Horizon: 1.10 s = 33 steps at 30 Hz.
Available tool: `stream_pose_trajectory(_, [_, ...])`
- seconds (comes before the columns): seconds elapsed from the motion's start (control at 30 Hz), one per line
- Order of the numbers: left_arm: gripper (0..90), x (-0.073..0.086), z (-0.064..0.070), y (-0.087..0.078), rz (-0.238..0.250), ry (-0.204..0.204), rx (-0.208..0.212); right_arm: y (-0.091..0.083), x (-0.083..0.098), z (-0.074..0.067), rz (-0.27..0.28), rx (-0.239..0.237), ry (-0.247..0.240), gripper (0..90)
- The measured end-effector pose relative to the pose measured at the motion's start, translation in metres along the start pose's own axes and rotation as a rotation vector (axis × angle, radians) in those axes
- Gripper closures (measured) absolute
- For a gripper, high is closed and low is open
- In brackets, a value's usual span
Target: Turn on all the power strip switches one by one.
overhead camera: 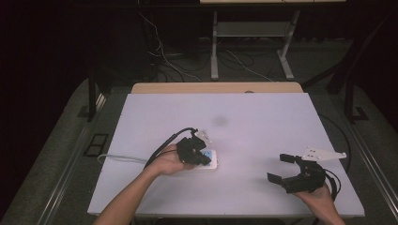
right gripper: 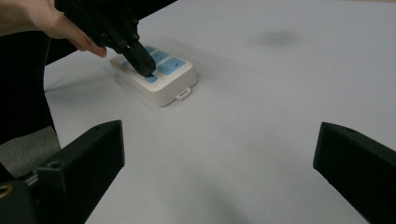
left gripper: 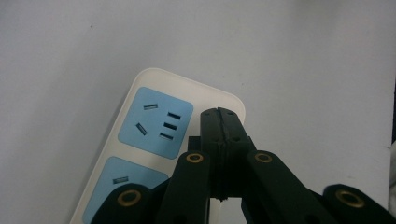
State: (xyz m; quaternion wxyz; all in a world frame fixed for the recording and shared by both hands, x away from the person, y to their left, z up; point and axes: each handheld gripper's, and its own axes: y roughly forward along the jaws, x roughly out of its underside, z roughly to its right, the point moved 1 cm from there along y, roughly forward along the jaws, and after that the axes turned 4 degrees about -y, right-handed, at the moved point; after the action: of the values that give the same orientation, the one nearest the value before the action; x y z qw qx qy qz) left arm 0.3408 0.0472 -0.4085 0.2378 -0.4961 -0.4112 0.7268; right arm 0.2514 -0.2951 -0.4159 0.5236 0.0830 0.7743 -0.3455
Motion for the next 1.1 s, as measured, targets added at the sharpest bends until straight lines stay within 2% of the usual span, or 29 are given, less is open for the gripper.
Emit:
stream_pose_trajectory(0.1, [89.5,0.001,-0.002,0.001,0.017,-0.015,0.012,-0.001,0.0,0.0,0.001,0.0,0.0,1.8])
stream_pose_trajectory(0.47, [89.6,0.004,-0.005,0.003,0.024,-0.031,0.035,-0.001,0.0,0.0,0.002,-0.001,0.001,1.7])
stream_pose_trajectory(0.63, [89.6,0.006,-0.008,0.003,0.034,-0.06,0.061,-0.001,0.0,0.0,0.0,-0.001,0.002,1.7])
stream_pose_trajectory(0.7, [89.6,0.007,-0.008,0.003,0.029,-0.053,0.058,-0.001,0.0,0.0,0.0,-0.002,0.001,1.8])
stream_pose_trajectory(0.77, [89.7,0.009,-0.008,0.0,0.017,-0.038,0.031,-0.001,0.0,0.0,0.003,-0.001,0.0,1.7])
stream_pose_trajectory(0.93, [89.6,0.012,-0.01,0.0,0.04,-0.06,0.042,-0.002,-0.001,0.0,0.004,0.0,-0.003,1.8])
stream_pose_trajectory(1.1, [89.6,0.011,-0.01,0.0,0.043,-0.069,0.038,-0.001,-0.001,0.001,0.002,0.001,0.001,1.8])
